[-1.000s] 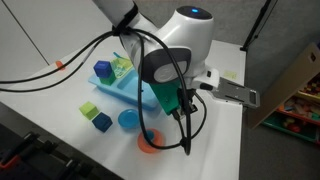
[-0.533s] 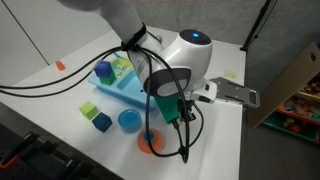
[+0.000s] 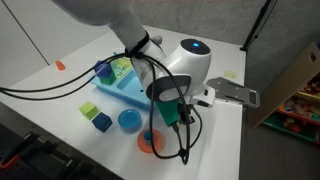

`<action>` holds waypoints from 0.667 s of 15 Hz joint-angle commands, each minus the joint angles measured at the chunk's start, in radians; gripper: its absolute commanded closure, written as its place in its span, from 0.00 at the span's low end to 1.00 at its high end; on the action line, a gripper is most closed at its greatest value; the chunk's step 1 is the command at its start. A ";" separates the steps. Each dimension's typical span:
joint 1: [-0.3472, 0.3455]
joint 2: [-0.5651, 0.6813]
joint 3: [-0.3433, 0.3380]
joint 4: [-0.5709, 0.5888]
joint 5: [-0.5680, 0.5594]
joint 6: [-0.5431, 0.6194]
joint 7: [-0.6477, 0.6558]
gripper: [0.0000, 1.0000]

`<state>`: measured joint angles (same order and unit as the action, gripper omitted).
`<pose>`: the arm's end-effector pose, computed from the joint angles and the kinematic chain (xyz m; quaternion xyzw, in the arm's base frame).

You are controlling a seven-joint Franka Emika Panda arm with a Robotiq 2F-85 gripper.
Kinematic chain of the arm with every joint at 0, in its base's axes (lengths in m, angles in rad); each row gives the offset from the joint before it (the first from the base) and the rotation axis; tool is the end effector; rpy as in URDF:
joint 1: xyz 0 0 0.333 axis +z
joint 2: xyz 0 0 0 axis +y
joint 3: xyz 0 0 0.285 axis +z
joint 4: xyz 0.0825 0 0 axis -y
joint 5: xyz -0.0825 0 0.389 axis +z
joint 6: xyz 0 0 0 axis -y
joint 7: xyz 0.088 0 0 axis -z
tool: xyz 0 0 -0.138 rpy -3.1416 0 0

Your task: Place the small, white bottle on the table

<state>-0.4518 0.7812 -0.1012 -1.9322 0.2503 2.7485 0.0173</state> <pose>0.4952 -0.3195 0.0253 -0.9267 0.3749 -0.0257 0.0085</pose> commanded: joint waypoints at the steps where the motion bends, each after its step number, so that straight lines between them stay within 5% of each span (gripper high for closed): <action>1: -0.009 -0.018 0.014 0.000 0.009 0.005 -0.033 0.35; 5: 0.005 -0.073 0.012 -0.032 0.001 0.005 -0.043 0.03; 10: 0.044 -0.155 -0.007 -0.059 -0.011 -0.022 -0.027 0.00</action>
<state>-0.4301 0.7006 -0.0958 -1.9431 0.2491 2.7499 -0.0034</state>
